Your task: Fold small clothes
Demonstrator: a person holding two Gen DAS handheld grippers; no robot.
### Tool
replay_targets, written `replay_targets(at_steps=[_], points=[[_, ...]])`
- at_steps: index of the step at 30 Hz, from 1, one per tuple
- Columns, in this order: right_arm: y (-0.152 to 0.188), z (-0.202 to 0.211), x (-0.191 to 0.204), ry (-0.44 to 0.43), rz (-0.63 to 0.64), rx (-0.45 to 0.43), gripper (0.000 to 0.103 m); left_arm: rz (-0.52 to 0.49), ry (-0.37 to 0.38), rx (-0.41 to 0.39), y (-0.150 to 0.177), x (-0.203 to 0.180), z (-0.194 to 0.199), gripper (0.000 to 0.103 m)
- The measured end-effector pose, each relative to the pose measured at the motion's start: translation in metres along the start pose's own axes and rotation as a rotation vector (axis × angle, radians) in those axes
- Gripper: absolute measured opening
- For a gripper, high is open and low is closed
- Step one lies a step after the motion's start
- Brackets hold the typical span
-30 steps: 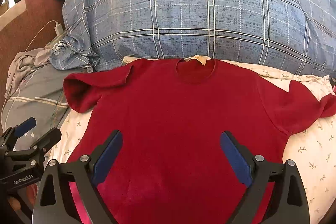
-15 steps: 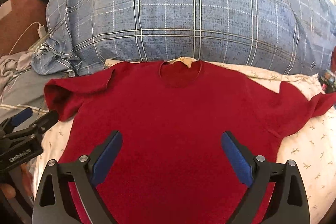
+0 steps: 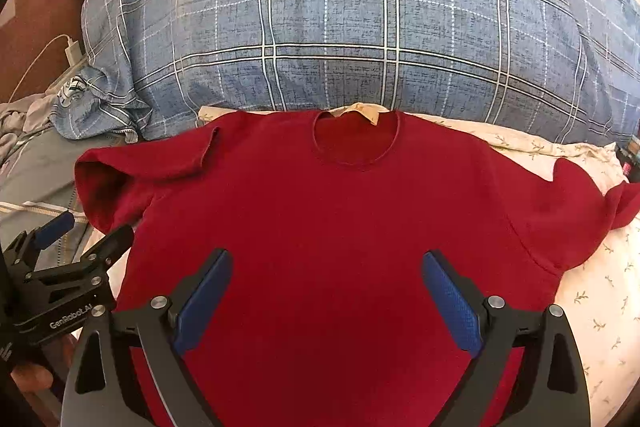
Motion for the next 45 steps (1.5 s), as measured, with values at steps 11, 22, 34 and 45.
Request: replay_targets(at_steps=[11,22,34,45], points=[[-0.002,-0.01,0.006,-0.004,0.002,0.019,0.096,-0.011,-0.005,0.004,0.0,-0.002,-0.003,0.103],[-0.002,-0.017,0.013,-0.019,0.008,0.041,0.096,0.016,-0.013,0.014,-0.001,0.008,-0.007,0.103],[-0.029,-0.046,0.06,-0.168,0.042,0.07,0.081,0.121,-0.104,0.014,-0.008,0.067,-0.006,0.103],[-0.068,-0.092,0.121,-0.247,0.037,0.106,0.078,0.216,-0.14,0.06,-0.008,0.105,-0.025,0.103]])
Point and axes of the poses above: each gripper's, at about its wrist camera, not at the fingertips, and z roughly against the way its jaws point, x to its left, y to its underside, the point moved 7 cm from there along -z, roughly the way its jaws point, and after that the axes turned 11 degrees about x, right-handed, at the moved point
